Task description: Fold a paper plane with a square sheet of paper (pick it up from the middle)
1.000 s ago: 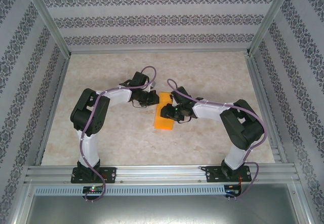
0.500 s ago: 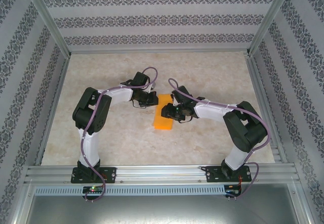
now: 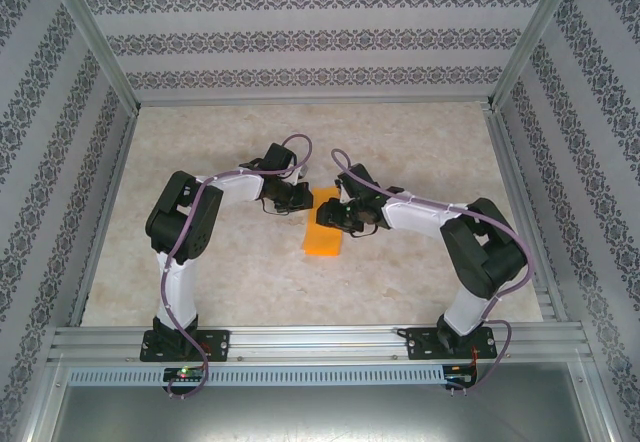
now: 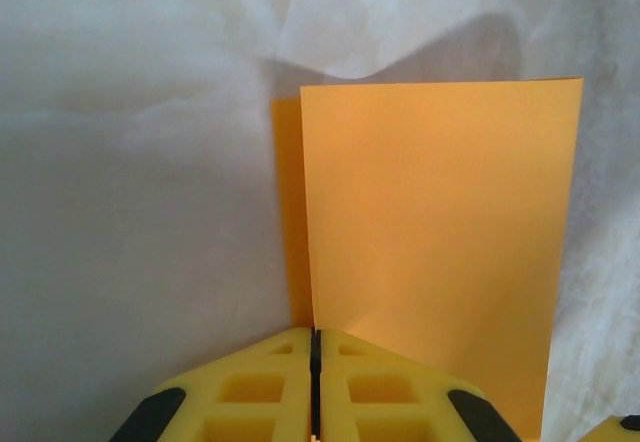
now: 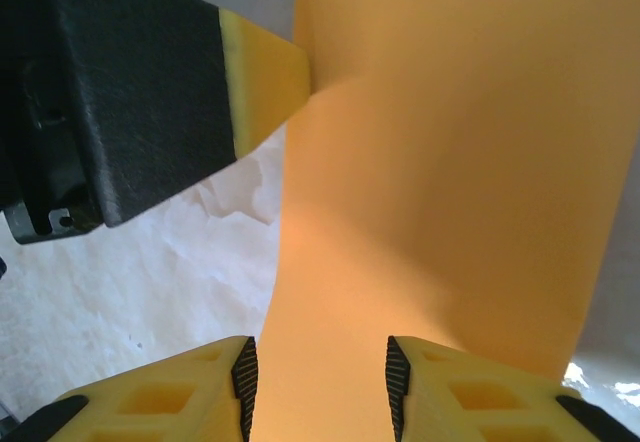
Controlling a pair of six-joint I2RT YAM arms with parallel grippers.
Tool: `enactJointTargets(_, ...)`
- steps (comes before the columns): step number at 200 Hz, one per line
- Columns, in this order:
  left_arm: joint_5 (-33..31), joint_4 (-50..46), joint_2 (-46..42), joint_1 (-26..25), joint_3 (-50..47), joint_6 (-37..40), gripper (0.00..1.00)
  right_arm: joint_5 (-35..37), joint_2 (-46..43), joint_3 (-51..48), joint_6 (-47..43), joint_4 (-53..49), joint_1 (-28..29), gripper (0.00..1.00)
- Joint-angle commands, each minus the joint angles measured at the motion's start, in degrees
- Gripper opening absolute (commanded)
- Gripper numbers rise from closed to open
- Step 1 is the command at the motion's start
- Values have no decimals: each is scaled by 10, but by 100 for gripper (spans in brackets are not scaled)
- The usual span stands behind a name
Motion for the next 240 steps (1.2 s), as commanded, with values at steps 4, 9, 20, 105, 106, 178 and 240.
enactJointTargets(4,-1,-13,14,-7,4,16,12,15,25,26,-24,-13,-5,41)
enactJointTargets(9,-1,-13,13,-6,4,16,12,16,29,30,-27,-17,-4,41)
enactJointTargets(20,0,-12,12,-7,4,16,12,18,37,35,-33,-26,-5,40)
enactJointTargets(105,5,-17,-2,-6,8,15,20,54,56,39,-75,-71,-4,38)
enactJointTargets(106,5,-16,-2,-6,8,15,20,54,57,39,-75,-72,-3,38)
enactJointTargets(178,4,-23,-13,-6,13,15,20,52,58,42,-84,-75,-1,38)
enactJointTargets(240,1,-29,-16,-6,15,20,12,49,52,47,-86,-77,2,39)
